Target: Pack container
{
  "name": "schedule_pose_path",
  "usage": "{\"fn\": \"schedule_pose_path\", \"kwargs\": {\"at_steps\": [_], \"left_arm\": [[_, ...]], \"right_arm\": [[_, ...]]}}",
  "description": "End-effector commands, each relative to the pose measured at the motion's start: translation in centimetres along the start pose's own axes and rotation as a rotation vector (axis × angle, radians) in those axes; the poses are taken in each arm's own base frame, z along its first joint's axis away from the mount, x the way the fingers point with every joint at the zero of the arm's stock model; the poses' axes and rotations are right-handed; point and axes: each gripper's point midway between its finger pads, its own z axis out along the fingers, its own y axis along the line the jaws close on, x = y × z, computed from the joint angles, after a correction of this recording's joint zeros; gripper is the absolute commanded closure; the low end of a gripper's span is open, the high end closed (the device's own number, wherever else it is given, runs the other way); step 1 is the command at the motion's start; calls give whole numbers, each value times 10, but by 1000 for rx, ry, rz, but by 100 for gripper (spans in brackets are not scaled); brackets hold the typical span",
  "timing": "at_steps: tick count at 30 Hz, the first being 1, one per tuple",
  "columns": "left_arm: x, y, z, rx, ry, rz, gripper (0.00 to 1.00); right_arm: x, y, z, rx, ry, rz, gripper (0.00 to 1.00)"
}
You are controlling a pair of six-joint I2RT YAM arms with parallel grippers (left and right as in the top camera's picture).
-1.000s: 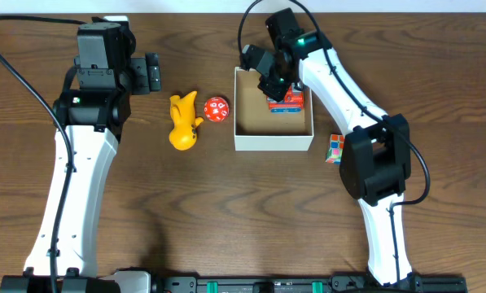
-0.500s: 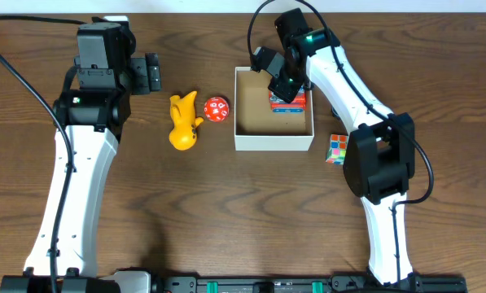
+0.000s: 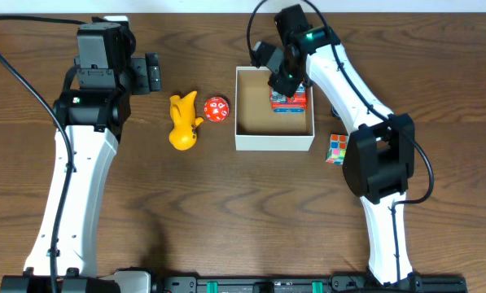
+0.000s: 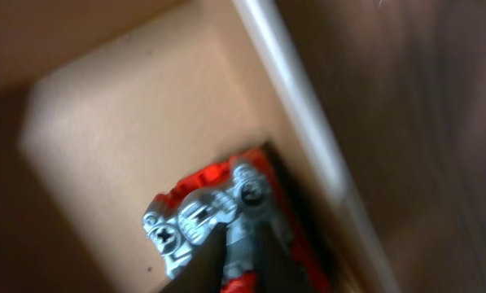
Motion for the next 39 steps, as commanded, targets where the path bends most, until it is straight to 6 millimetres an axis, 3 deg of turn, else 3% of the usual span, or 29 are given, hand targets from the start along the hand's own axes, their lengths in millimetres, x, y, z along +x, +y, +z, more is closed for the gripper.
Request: {"fn": "schedule_pose_path", "kwargs": {"at_steps": [1,6,8,11,13,17,22,27,33,36,39], "left_arm": [[-8,5,-6,-15,-22,-2,2],[-8,5,-6,-15,-22,-2,2],[-8,5,-6,-15,-22,-2,2],[-8,5,-6,-15,-22,-2,2],[-8,5,-6,-15,-22,-2,2],[-8,5,-6,-15,-22,-2,2],[-8,5,-6,-15,-22,-2,2],[-8,5,-6,-15,-22,-2,2],[-8,5,-6,-15,-22,-2,2],[-8,5,-6,-15,-22,-2,2],[-8,5,-6,-15,-22,-2,2]], "right_arm": [[-35,-5,-24,54,-84,-5,76],[-69,-23,-67,123,-205,129,62],[-71,-38,-88,177,-229,240,53],[-50,-65,-119,292,-187,398,46],[-22,-78,-139,355,-122,504,41],[29,-84,-163,355,-20,704,32],[94,-72,-165,286,153,999,21],[96,-52,-144,75,170,1095,15],[119,-44,-125,89,290,1102,8],[126,-43,-129,95,303,1119,9],[126,-41,-147,109,272,1126,8]]}}
